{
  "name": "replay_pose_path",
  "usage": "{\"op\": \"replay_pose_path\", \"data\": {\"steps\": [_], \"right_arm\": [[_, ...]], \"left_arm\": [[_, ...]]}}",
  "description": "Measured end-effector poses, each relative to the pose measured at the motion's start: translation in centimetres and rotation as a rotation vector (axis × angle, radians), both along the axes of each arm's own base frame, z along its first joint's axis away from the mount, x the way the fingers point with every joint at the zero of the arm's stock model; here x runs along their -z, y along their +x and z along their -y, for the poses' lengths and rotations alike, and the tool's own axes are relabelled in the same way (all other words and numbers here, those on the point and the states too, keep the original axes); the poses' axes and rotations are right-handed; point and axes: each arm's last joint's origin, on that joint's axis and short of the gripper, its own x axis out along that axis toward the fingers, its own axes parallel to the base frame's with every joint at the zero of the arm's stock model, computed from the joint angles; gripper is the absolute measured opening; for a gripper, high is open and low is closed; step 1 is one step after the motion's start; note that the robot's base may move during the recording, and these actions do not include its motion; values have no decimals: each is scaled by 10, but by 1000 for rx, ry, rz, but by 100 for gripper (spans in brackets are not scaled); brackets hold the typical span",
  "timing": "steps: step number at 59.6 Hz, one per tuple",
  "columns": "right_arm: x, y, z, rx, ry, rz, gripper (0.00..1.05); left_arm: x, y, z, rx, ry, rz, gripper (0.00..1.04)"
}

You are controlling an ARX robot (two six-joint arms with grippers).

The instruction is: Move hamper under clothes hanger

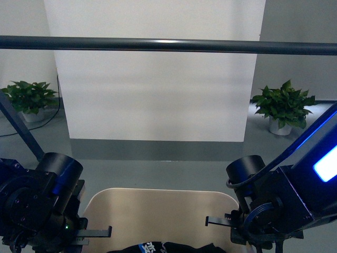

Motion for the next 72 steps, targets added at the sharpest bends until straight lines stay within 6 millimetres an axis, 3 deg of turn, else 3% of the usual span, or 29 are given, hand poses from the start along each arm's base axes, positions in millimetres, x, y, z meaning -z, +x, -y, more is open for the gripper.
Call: {"op": "replay_pose_path", "data": {"steps": [34, 42, 60, 72], "right_arm": [[10, 1, -3, 9, -12, 34, 3], [11, 1, -3, 11, -10, 36, 3], [26, -3, -1, 51, 22, 7, 43], [19, 0, -2, 51, 33, 36, 70]], "left_arm": [[16, 1, 8, -4, -10, -9, 5], [19, 2, 9, 0, -25, -14, 24], [19, 3, 13, 16, -58, -19, 64], [18, 5, 11, 15, -63, -10, 91]]}}
